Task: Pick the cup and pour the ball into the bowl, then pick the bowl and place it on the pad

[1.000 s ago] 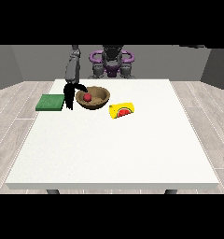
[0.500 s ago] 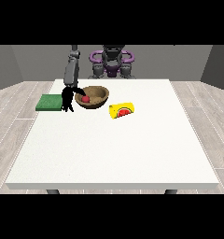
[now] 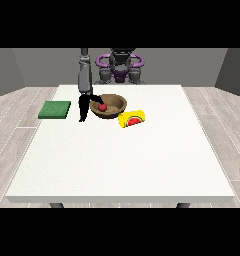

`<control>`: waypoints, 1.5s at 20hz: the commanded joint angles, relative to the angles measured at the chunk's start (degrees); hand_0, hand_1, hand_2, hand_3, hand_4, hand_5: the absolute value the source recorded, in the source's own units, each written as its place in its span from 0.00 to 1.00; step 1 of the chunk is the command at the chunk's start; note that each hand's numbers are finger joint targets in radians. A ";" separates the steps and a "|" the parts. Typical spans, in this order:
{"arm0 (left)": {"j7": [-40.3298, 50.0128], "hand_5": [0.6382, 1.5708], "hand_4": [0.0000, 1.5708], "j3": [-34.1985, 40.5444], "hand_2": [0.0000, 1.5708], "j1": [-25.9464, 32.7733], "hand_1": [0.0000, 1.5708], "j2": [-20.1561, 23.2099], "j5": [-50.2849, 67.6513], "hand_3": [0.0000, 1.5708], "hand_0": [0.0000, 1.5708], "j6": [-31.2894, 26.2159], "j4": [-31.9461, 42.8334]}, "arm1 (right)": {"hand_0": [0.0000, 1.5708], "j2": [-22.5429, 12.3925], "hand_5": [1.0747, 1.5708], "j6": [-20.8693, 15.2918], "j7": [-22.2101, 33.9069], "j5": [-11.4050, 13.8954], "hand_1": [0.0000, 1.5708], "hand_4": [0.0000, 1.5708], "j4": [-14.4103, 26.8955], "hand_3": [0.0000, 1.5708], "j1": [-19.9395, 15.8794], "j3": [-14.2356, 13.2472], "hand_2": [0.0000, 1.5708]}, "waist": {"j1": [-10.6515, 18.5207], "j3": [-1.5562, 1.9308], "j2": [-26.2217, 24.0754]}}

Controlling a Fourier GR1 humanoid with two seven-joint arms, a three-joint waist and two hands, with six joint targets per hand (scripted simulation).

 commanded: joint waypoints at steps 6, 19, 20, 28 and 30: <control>1.25 0.96 0.00 1.16 0.00 -1.56 0.00 2.45 1.27 0.00 0.00 -1.18 1.17 | 1.00 -0.14 0.70 -6.55 8.32 2.46 1.00 0.55 5.90 0.55 1.42 1.60 1.00 | 1.67 1.27 2.57; -4.33 0.97 0.00 3.86 0.00 7.72 0.00 5.11 -0.84 0.00 0.00 -4.44 15.15 | 1.00 -9.84 0.78 -12.13 39.46 17.65 1.00 0.80 -6.90 1.00 -3.84 14.58 1.00 | -6.68 1.07 -11.21; -7.63 0.97 0.00 5.27 0.00 9.76 0.00 5.75 -0.56 0.00 0.00 -5.98 16.94 | 1.00 -9.91 0.80 -12.21 42.96 17.76 1.00 0.80 -8.48 1.00 -4.92 14.93 1.00 | -7.39 1.03 -10.51; -9.46 0.97 0.00 8.23 0.00 9.43 0.00 14.22 0.34 0.00 0.00 -8.98 20.35 | 1.00 -11.36 0.84 -8.32 41.52 15.20 1.00 0.83 -9.46 1.00 -6.59 12.14 1.00 | -9.95 1.27 -4.77; -11.31 0.96 0.00 7.25 0.00 9.02 0.00 11.71 -0.28 0.00 0.00 -6.81 18.54 | 1.00 -13.37 0.84 -5.83 43.31 13.51 1.00 0.83 -7.84 1.00 -10.18 10.32 1.00 | -9.62 1.28 -3.36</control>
